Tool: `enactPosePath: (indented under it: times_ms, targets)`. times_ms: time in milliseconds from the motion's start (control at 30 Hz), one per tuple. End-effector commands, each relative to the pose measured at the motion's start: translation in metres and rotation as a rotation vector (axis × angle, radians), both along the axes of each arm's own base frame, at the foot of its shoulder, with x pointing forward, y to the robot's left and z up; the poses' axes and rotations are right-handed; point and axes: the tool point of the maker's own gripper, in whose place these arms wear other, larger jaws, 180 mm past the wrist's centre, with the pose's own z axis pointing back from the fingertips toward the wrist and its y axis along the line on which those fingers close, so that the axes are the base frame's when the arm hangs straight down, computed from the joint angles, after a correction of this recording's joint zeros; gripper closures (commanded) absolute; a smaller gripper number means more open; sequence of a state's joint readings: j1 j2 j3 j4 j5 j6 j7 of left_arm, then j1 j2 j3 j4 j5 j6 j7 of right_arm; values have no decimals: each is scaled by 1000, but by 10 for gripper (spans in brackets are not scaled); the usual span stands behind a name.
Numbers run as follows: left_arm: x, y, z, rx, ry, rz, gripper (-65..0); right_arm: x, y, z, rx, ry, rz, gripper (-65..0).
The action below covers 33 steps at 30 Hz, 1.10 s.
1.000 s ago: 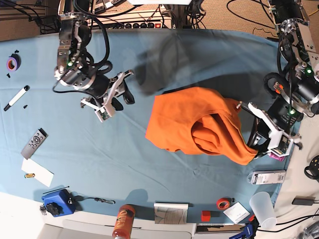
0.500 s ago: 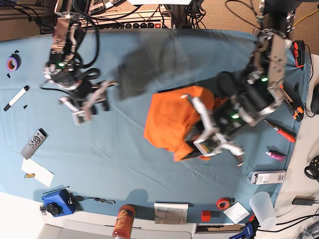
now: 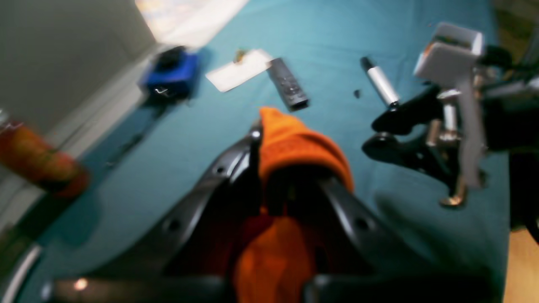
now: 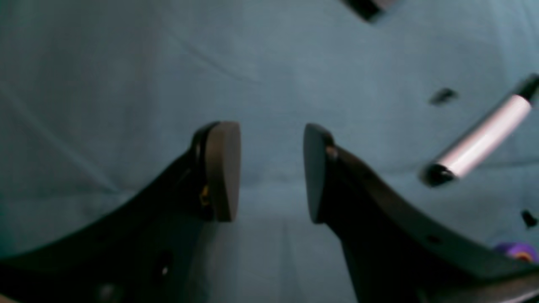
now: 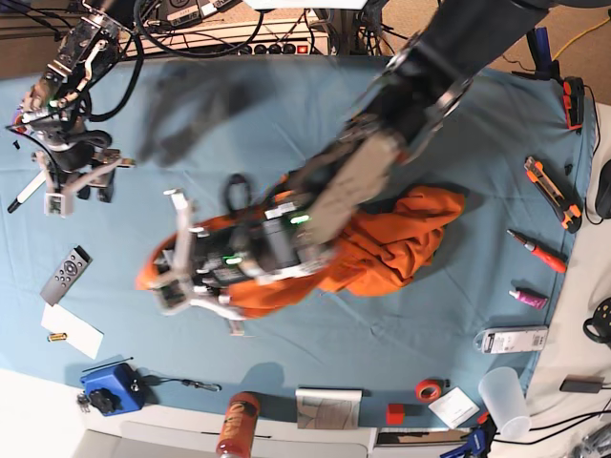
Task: Layout the t-shirt on the table in an organized manner, then fold the t-shirt properly
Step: 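Sweep the left gripper across the shirt, spreading it out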
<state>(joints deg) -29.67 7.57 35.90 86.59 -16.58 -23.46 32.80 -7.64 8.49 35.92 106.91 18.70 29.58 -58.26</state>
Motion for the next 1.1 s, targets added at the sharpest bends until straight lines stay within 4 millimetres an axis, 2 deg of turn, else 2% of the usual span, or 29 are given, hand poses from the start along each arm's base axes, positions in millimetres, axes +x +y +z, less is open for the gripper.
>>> enactPosePath:
  times_ms: [0,33,67,133,167,200,333,400,567,667,767,833,900,967,1067]
  targets:
    - [1,-12,18,-26,-42,-24,0,7,-4,17,-11,-59,7,-249]
    - [1,-17,9,28,-65,-41,0,6,-7,18,-12,-61,-1,-249]
    - [3,-19,2,76,-91,-45,-72,5,-9,19,-12,-64,-8,-249]
    - [8,-18,-2,108,-112,-9,-276,4,-12,20,-14,-70,-16,-249]
    - [13,-17,1,92,-102,30,-345,4,-11,20,-13,-73,-16,-249]
    - [19,-14,4,76,-93,74,-383,5,-10,21,-10,-78,-13,-249]
    - [45,10,12,100,-61,270,-393,8,-4,23,14,-97,16,-249]
    - [50,21,24,92,-64,322,-388,9,0,24,17,-101,37,-249]
    - [50,46,72,8,-87,376,-386,12,11,27,54,-124,89,-249]
    - [39,43,82,-51,-44,303,-386,12,14,27,57,-129,106,-249]
    - [18,22,71,-43,-35,164,-386,12,14,27,57,-129,105,-249]
    - [5,3,52,-7,-51,77,-386,12,14,27,57,-128,105,-249]
    - [-6,-14,21,85,-83,8,-387,12,14,27,57,-124,105,-249]
    - [-12,-22,-19,248,-138,-31,-386,12,14,26,57,-124,105,-249]
    - [-10,-17,-63,502,-248,-27,-386,12,14,26,57,-124,105,-249]
